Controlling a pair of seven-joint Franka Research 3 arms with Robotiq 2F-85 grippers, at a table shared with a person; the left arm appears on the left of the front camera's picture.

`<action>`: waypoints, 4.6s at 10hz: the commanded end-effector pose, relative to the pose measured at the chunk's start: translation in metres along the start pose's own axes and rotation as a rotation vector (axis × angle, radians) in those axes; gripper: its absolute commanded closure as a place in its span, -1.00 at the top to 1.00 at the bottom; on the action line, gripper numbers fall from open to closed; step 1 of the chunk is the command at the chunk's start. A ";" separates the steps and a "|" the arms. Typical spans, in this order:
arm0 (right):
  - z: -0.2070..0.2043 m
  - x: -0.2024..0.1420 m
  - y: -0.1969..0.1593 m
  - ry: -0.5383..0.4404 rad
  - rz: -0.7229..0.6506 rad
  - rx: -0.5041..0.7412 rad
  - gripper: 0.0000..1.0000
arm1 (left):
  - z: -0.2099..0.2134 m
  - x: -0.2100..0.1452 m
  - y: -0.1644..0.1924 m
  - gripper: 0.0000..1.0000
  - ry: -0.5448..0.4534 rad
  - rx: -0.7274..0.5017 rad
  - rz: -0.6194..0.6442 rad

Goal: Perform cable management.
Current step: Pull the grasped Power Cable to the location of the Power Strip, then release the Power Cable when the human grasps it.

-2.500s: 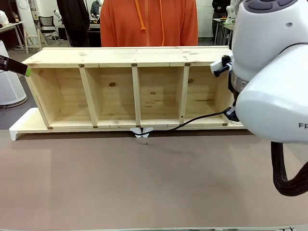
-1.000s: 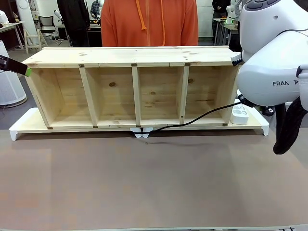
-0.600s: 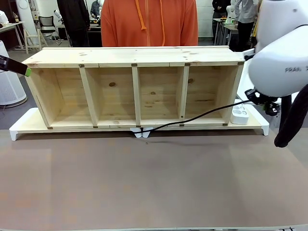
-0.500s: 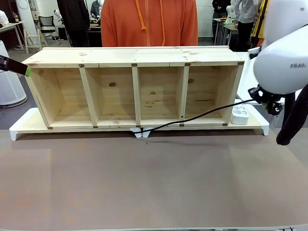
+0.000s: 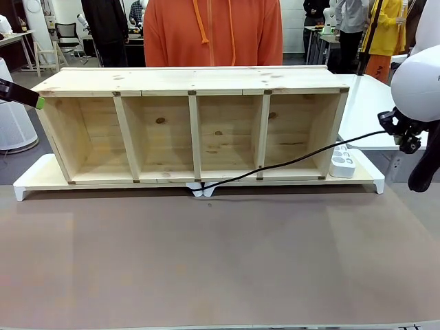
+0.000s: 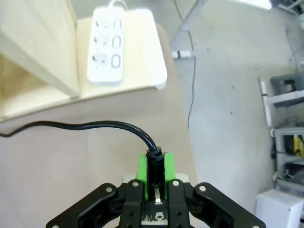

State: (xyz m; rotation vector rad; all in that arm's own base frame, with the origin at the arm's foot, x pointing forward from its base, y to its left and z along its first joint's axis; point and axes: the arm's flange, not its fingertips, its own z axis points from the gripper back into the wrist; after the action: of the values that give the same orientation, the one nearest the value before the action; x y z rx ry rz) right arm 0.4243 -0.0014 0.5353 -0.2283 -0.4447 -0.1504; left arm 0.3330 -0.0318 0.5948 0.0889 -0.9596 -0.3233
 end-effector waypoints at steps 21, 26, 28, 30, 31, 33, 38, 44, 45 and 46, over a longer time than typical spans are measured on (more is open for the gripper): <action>-0.055 0.091 0.030 -0.148 0.036 0.099 -0.67 | -0.001 0.001 -0.001 1.00 -0.005 0.004 -0.003; -0.055 0.091 0.030 -0.148 0.036 0.099 -0.67 | -0.001 0.001 -0.001 1.00 -0.005 0.004 -0.003; -0.055 0.091 0.030 -0.148 0.036 0.099 -0.67 | -0.001 0.001 -0.001 1.00 -0.005 0.004 -0.003; -0.034 0.096 0.028 -0.182 0.051 0.061 -0.67 | -0.001 0.001 -0.001 1.00 -0.005 0.004 -0.003; -0.056 0.090 0.030 -0.140 0.035 0.099 -0.67 | -0.001 0.001 -0.001 1.00 -0.005 0.004 -0.003; -0.050 0.090 0.029 -0.148 0.043 0.092 -0.67 | -0.001 0.001 -0.001 1.00 -0.005 0.004 -0.003; -0.042 0.091 0.028 -0.085 0.061 0.071 0.40 | -0.001 0.001 -0.001 1.00 -0.005 0.004 -0.003; -0.044 0.089 0.026 -0.103 0.050 0.071 1.00 | -0.001 0.001 -0.001 1.00 -0.005 0.004 -0.003; -0.044 0.089 0.026 -0.103 0.050 0.071 1.00 | -0.001 0.001 -0.001 1.00 -0.005 0.004 -0.003; -0.044 0.089 0.026 -0.103 0.050 0.071 1.00 | -0.001 0.001 -0.001 1.00 -0.005 0.004 -0.003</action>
State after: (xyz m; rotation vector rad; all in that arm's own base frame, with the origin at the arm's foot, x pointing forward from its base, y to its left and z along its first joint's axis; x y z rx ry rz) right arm 0.5266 0.0035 0.5327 -0.1782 -0.5521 -0.0710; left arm 0.3330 -0.0319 0.5949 0.0889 -0.9598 -0.3234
